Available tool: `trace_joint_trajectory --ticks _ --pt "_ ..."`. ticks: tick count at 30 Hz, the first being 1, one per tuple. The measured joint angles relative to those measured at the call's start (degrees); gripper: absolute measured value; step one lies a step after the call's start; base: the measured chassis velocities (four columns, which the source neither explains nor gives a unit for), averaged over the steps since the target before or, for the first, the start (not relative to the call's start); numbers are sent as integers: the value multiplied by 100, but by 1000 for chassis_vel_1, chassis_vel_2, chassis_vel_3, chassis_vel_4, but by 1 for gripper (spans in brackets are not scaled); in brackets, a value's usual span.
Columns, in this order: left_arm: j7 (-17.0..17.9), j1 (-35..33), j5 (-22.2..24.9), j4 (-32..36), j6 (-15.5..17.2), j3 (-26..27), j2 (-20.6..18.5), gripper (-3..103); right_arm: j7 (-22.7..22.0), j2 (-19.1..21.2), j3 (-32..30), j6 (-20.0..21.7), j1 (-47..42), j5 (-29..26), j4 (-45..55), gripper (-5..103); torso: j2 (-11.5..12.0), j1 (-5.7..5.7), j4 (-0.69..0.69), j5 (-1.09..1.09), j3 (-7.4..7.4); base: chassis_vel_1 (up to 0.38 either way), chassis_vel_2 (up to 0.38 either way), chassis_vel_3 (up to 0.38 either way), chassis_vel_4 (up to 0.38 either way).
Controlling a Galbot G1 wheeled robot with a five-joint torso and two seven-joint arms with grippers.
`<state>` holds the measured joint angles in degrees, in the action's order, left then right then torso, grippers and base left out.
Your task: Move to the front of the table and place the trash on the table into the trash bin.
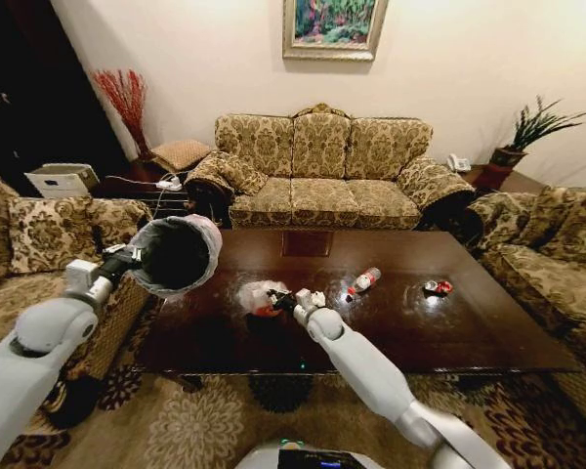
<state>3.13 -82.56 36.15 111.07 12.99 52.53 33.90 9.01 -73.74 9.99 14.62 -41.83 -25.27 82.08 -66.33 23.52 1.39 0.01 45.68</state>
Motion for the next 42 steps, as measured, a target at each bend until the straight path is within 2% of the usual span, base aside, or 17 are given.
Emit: trace_joint_trajectory --ticks 12,15,17,19,20,21,23,26,28,32,34,36,37,40,42 --pt "-194 106 67 -178 -6 -97 -327 2 -61 864 -870 -124 -632 -408 1470 0 0 0 1 -1 0 0 0 0 0" --pt "-489 98 238 -253 95 -117 -734 2 -31 1299 -1337 -189 -744 -714 2317 0 0 0 0 -1 0 0 0 0 0" --pt "-537 90 282 -253 113 -118 -821 2 -26 1391 -1416 -199 -742 -806 2495 0 0 0 1 -1 0 0 0 0 0" --pt "-783 62 593 -230 230 -118 -1246 2 83 1689 -1634 -324 -576 -1177 3024 0 0 0 0 0 0 0 0 0 0" --pt "-887 52 751 -207 267 -125 -1416 2 117 1760 -1680 -378 -471 -1314 3150 0 0 -1 1 0 0 0 0 0 0" --pt "-887 52 751 -207 267 -125 -1416 2 117 1760 -1680 -378 -471 -1314 3150 0 0 -1 1 0 0 0 0 0 0" --pt "-993 48 1098 -140 295 -189 -1841 2 169 1859 -1675 -472 -31 -1743 3395 0 0 0 -1 0 0 0 0 0 0" --pt "-978 44 1228 -64 336 -214 -2004 2 192 1822 -1506 -535 292 -1918 3413 0 0 0 -1 3 0 0 0 0 0" --pt "-800 64 1373 18 380 -307 -2156 2 251 1691 -1186 -661 708 -2118 3368 0 0 0 1 -2 0 0 0 0 0" --pt "-515 128 1565 50 393 -418 -2211 2 300 1556 -901 -763 966 -2274 3318 0 0 0 2 -1 0 0 0 0 0" --pt "-301 141 1685 94 399 -477 -2182 2 371 1429 -594 -810 1185 -2455 3277 0 0 0 2 -3 0 0 0 0 0" --pt "-246 142 1691 98 399 -483 -2152 2 400 1397 -507 -819 1242 -2493 3261 0 0 0 1 -2 0 0 0 0 0" --pt "-107 131 1692 96 401 -489 -2041 2 487 1276 -190 -868 1472 -2563 3172 0 0 0 0 1 0 0 0 0 0" --pt "-2 111 1687 98 417 -489 -1926 2 523 1156 89 -877 1719 -2580 3064 0 0 0 1 -1 0 0 0 0 0" --pt "202 99 1683 104 469 -489 -1763 2 531 932 520 -878 2184 -2588 2794 0 0 0 2 -3 0 0 0 0 0"
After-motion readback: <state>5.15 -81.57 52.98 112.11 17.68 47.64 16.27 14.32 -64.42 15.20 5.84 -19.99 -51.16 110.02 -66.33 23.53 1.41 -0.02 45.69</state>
